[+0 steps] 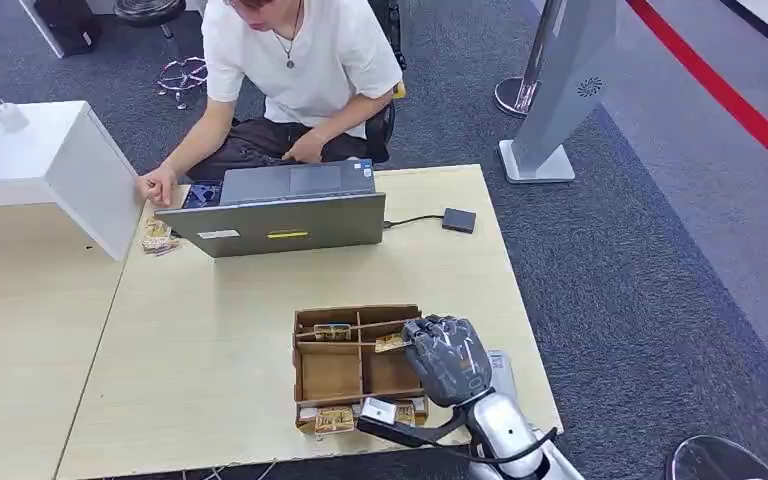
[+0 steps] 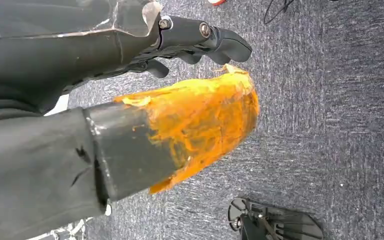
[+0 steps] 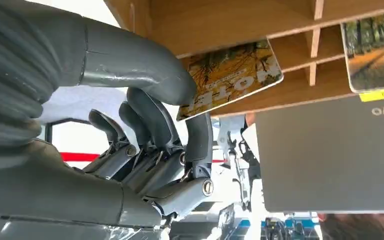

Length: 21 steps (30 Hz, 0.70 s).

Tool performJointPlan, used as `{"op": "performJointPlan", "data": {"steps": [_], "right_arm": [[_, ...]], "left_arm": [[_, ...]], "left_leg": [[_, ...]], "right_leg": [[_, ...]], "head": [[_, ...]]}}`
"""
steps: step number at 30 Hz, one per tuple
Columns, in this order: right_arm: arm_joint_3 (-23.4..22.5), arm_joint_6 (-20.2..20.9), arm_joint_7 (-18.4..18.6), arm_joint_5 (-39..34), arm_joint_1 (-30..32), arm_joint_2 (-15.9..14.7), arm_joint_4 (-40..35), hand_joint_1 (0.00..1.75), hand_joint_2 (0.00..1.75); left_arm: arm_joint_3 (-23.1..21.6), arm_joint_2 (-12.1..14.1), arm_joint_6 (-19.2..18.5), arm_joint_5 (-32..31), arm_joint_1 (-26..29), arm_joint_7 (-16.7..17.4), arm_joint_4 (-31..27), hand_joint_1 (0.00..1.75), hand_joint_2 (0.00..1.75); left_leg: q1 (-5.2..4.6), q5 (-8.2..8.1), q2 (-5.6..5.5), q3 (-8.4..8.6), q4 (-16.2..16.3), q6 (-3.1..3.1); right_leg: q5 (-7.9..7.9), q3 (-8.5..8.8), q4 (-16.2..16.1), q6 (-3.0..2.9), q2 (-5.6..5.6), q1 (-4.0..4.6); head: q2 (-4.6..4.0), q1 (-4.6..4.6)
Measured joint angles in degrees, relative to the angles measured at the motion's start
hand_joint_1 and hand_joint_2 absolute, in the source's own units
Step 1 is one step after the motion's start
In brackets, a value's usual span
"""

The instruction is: Pass the card to the sensor for recognition and then transmit it.

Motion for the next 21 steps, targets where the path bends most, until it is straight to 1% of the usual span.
{"op": "performJointPlan", "data": {"steps": [5, 6, 8, 9, 21], "right_arm": [[-0.2, -0.6, -0.1, 0.9, 0.9, 0.0, -2.2, 1.59, 1.75], [-0.2, -0.8, -0.1, 1.1, 1.2, 0.0, -2.8, 1.62, 1.75], [-0.2, -1.1, -0.1, 1.4, 1.6, 0.0, -4.0, 1.64, 1.75], [-0.2, -1.2, -0.1, 1.6, 1.7, 0.0, -4.8, 1.75, 1.75], [-0.3, -3.3, -0.1, 2.0, 4.4, -0.7, -12.8, 1.75, 1.75]], "left_arm": [[0.0, 0.0, 0.0, 0.2, 0.0, 0.0, 0.0, 0.00, 0.00], [0.0, 0.0, 0.0, 0.2, 0.0, 0.0, 0.0, 0.00, 0.00], [0.0, 0.0, 0.1, 0.4, 0.0, 0.0, 0.0, 0.00, 0.00], [0.0, 0.0, 0.1, 0.5, 0.0, 0.0, 0.0, 0.00, 0.00], [0.0, 0.0, 0.3, 0.9, 0.1, 0.0, 0.0, 0.00, 0.00]], "left_leg": [[0.00, 0.00, 0.00, 0.00, 0.0, 0.00], [0.00, 0.00, 0.00, 0.00, 0.0, 0.00], [0.00, 0.00, 0.00, 0.00, 0.0, 0.00], [0.00, 0.00, 0.00, 0.00, 0.0, 0.00], [0.00, 0.00, 0.01, 0.00, 0.0, 0.00]], "right_leg": [[0.00, -0.01, 0.0, 0.00, 0.00, 0.00], [0.00, -0.01, 0.0, 0.00, 0.00, 0.00], [0.00, -0.01, 0.0, 0.00, 0.00, 0.00], [0.00, -0.01, 0.0, 0.00, 0.00, 0.00], [0.00, -0.01, 0.0, 0.00, 0.00, 0.00]], "head": [[0.00, 0.00], [0.00, 0.02], [0.00, 0.02], [0.00, 0.00], [0.00, 0.00]]}}
